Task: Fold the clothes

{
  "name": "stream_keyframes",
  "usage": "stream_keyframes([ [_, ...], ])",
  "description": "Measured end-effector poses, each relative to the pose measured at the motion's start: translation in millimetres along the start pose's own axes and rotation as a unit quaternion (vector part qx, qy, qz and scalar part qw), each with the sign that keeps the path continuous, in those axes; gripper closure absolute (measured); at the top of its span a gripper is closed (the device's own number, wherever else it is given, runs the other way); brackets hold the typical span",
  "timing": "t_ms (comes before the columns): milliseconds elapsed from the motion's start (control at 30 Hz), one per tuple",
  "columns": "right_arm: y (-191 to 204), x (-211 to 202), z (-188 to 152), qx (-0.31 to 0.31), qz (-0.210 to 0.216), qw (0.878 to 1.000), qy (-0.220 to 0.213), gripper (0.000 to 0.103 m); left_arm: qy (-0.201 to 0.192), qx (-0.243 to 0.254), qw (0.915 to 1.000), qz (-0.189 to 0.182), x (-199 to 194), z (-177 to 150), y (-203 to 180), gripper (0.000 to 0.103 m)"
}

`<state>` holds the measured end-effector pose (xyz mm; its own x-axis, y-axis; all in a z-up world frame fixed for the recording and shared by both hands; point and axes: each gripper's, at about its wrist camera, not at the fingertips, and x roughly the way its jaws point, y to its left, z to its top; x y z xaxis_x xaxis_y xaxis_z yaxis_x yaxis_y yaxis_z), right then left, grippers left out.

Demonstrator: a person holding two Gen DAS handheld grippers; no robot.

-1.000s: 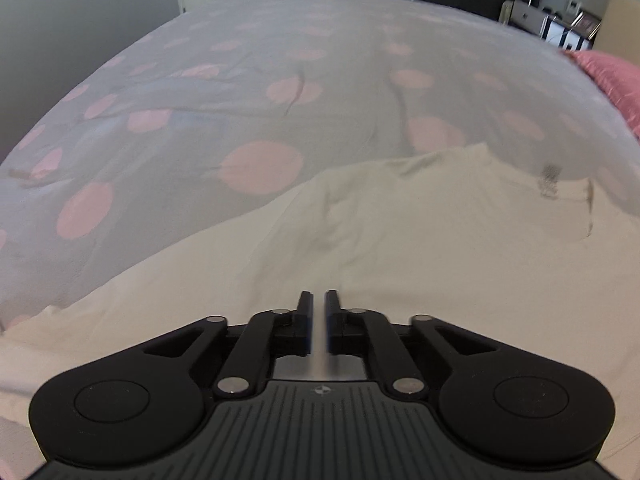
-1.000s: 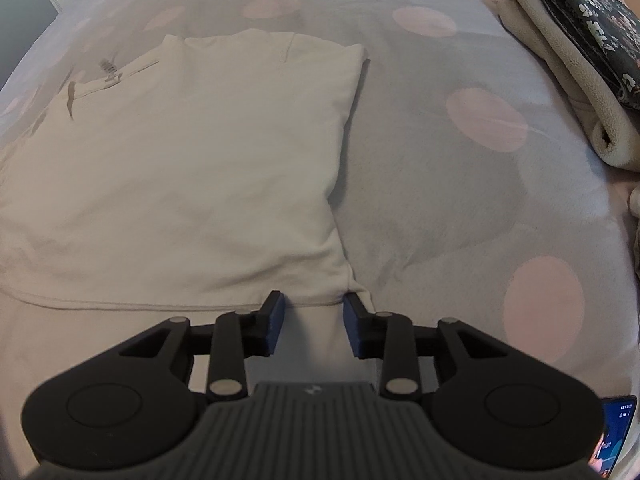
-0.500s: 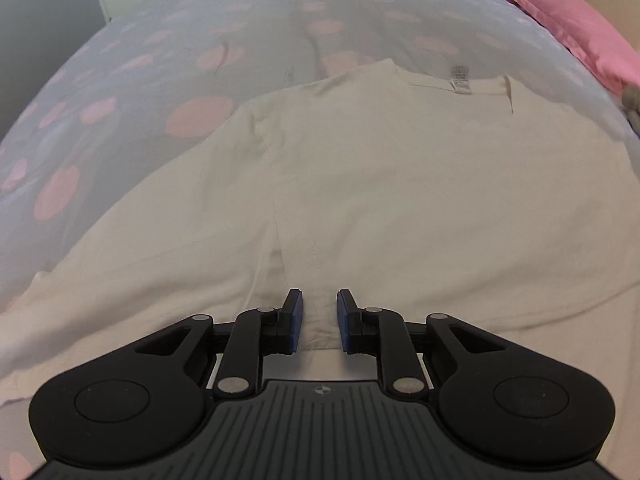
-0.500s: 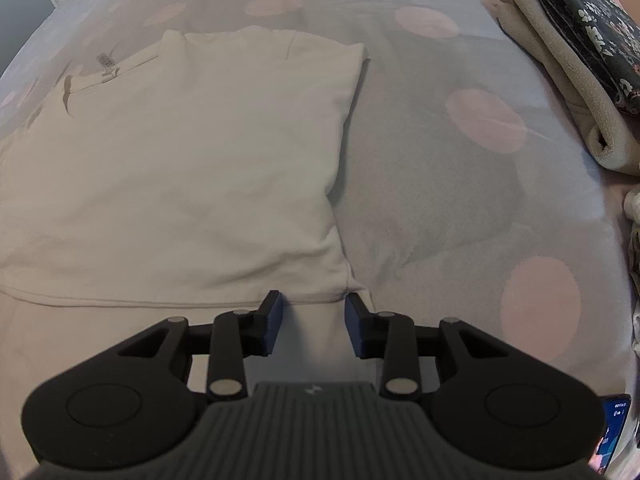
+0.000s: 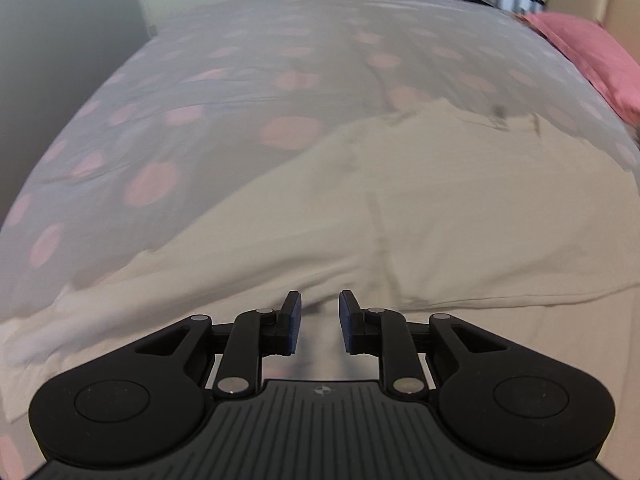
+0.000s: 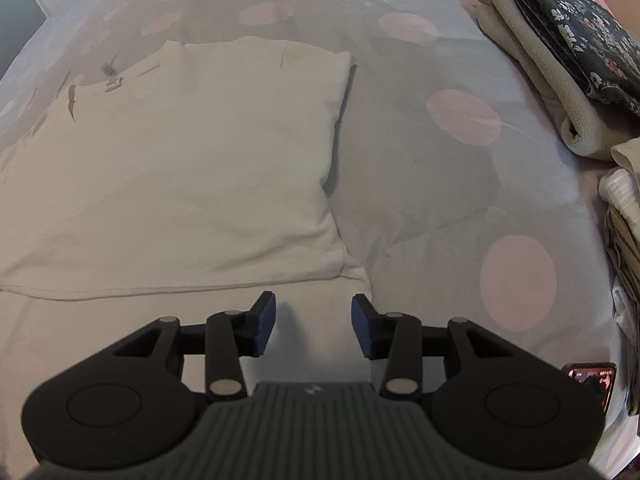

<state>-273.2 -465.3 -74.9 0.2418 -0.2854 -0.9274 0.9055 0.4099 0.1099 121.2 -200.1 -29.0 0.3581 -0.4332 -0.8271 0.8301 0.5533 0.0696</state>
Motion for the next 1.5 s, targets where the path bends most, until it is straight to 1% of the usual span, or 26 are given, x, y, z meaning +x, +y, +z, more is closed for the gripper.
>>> stream_keyframes([
  [100,6.1,-13.8,-0.8,0.001,0.018,1.000,-0.012,0.057,-0.009,-0.032,0.9989,0.033,-16.4,-9.0,37.8,0.077],
  [167,13.2,-24.9,-2.1,-0.006,0.024,0.999,-0.031,0.056,-0.015,-0.057,0.9968,0.055,-27.0,-15.6,64.4,0.077],
  [233,19.7,-35.8,-3.9,-0.011,0.030,0.998,-0.050,0.055,-0.019,-0.097,0.9922,0.076,-34.9,-23.8,95.1,0.075],
  [267,22.1,-41.0,-5.7,-0.012,0.033,0.998,-0.060,0.050,-0.022,-0.117,0.9892,0.086,-38.8,-27.9,110.5,0.075],
  [300,24.1,-45.1,-7.6,-0.009,0.036,0.997,-0.068,0.048,-0.024,-0.137,0.9856,0.097,-42.8,-32.1,125.8,0.073],
  [367,27.7,-50.6,-11.3,-0.001,0.040,0.996,-0.080,0.045,-0.028,-0.176,0.9769,0.117,-49.6,-40.7,155.9,0.069],
  [400,29.8,-50.8,-12.8,-0.002,0.041,0.996,-0.078,0.045,-0.028,-0.197,0.9717,0.127,-50.7,-46.6,170.2,0.065],
  [433,32.0,-49.9,-14.5,-0.004,0.042,0.996,-0.075,0.045,-0.027,-0.219,0.9660,0.135,-51.4,-53.4,184.5,0.064],
  [567,41.7,-37.4,-15.7,-0.013,0.032,0.998,-0.043,0.045,-0.014,-0.284,0.9457,0.157,-47.1,-73.8,227.9,0.064],
  [633,48.0,-31.9,-13.8,-0.019,0.026,0.999,-0.036,0.045,-0.009,-0.312,0.9356,0.165,-43.9,-82.1,246.3,0.064],
  [767,58.6,-28.0,-11.4,-0.031,0.017,0.999,-0.040,0.045,-0.008,-0.363,0.9168,0.166,-36.2,-96.7,274.4,0.062],
  [900,66.7,-24.9,-9.9,-0.041,0.018,0.998,-0.042,0.045,0.002,-0.391,0.8994,0.195,-26.8,-111.8,292.4,0.062],
  [967,70.7,-22.5,-9.9,-0.046,0.021,0.998,-0.039,0.045,-0.001,-0.405,0.8929,0.197,-24.0,-117.9,300.0,0.062],
  [1067,75.7,-16.2,-9.6,-0.053,0.019,0.998,-0.033,0.045,-0.024,-0.420,0.8874,0.188,-24.4,-122.6,308.1,0.062],
  [1100,77.3,-14.5,-9.6,-0.055,0.017,0.998,-0.031,0.045,-0.030,-0.424,0.8862,0.185,-24.1,-123.6,310.2,0.063],
  [1133,78.6,-13.3,-9.7,-0.057,0.016,0.998,-0.030,0.045,-0.032,-0.425,0.8864,0.181,-23.1,-123.9,311.5,0.065],
  [1167,79.7,-12.5,-9.7,-0.059,0.016,0.998,-0.030,0.045,-0.031,-0.424,0.8875,0.177,-21.6,-123.8,312.0,0.069],
  [1200,80.5,-11.8,-9.6,-0.060,0.016,0.998,-0.030,0.045,-0.026,-0.420,0.8904,0.173,-19.1,-123.3,311.2,0.076],
  [1267,81.6,-10.4,-9.5,-0.062,0.017,0.998,-0.030,0.045,-0.016,-0.412,0.8959,0.166,-14.2,-122.3,309.7,0.080],
  [1300,82.1,-9.9,-9.5,-0.062,0.017,0.997,-0.029,0.045,-0.012,-0.407,0.8986,0.164,-12.1,-121.7,308.6,0.085],
  [1333,82.1,-9.5,-9.8,-0.063,0.017,0.997,-0.029,0.045,-0.010,-0.401,0.9014,0.164,-10.8,-121.0,307.0,0.087],
  [1400,82.1,-9.2,-10.4,-0.064,0.018,0.997,-0.028,0.045,-0.002,-0.390,0.9063,0.162,-8.2,-120.4,304.6,0.092],
  [1500,82.3,-9.7,-10.7,-0.064,0.018,0.997,-0.027,0.045,0.008,-0.387,0.9076,0.163,-6.1,-122.9,303.1,0.093],
])
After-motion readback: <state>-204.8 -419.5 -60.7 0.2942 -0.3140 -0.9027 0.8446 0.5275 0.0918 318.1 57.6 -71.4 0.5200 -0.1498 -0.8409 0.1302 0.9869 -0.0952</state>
